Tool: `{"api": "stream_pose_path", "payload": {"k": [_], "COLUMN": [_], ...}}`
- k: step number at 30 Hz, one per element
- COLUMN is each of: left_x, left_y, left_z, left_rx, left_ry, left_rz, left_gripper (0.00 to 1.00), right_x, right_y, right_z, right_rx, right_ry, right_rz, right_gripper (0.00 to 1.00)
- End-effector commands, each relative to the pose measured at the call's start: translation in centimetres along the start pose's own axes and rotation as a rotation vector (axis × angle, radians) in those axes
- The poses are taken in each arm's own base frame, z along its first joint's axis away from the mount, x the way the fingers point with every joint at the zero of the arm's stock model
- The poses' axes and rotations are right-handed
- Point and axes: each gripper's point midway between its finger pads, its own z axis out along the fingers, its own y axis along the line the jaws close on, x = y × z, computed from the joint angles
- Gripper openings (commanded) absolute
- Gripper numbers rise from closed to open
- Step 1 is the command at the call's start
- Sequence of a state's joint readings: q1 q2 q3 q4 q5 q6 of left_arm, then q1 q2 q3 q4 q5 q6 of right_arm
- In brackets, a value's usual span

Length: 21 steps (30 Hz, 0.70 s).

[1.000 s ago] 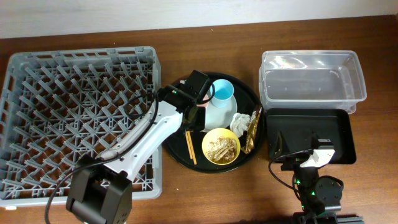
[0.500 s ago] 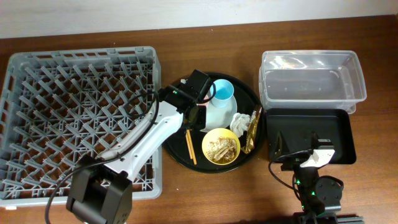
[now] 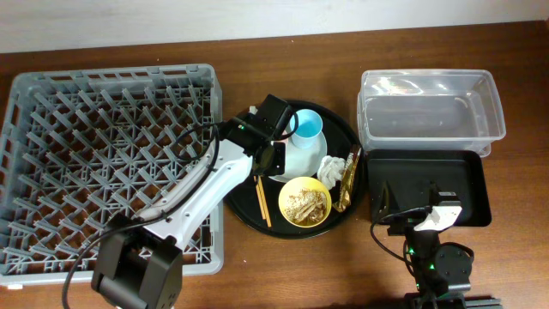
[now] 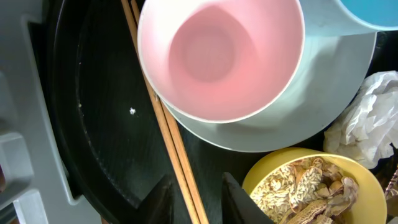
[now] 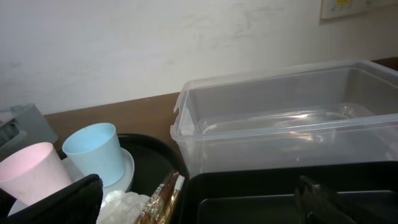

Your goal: Sort waste into correct bins and load items into the dishwasher rack

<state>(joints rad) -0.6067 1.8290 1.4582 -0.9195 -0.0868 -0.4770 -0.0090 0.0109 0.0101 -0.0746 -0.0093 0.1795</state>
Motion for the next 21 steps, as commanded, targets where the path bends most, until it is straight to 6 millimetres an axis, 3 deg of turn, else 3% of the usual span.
{"api": "stream_pose_path", "payload": {"k": [1,7,13,18,21], "left_x": [0.3,0.3,-3.6,-7.5,-9.2], "left_y": [0.4,0.5,-1.2,-1.7,-2.4], "left_z": [0.4,0.2,-3.0,-7.7,-9.1], "left_rx": [-0.022,-0.024,0.033,0.078,0.098], "left_ry": [0.009,0.014,-0.107,-0.216,-0.284], "left_rz": [-0.006,0.033,0.078,0.147,0.179], "left_gripper": [0.30,0.32,0.31,0.28,0.17], "right_x": [0.2,0.2,0.2,0.2,0.2], "right_y": [-0.1,-0.1,-0.1,-0.1,-0.1], "right_z": [0.0,0.0,0.0,0.0,0.0], "right_rx": [-0.001,-0.001,0.000,-0.001,0.000], "right_ry": [0.004,0.004,0.004,0.004,0.004], "right_rz": [-0.006,-0.006,-0.006,-0.006,-0.006], "right_gripper": [0.99,0.99,0.99,0.99,0.99]}}
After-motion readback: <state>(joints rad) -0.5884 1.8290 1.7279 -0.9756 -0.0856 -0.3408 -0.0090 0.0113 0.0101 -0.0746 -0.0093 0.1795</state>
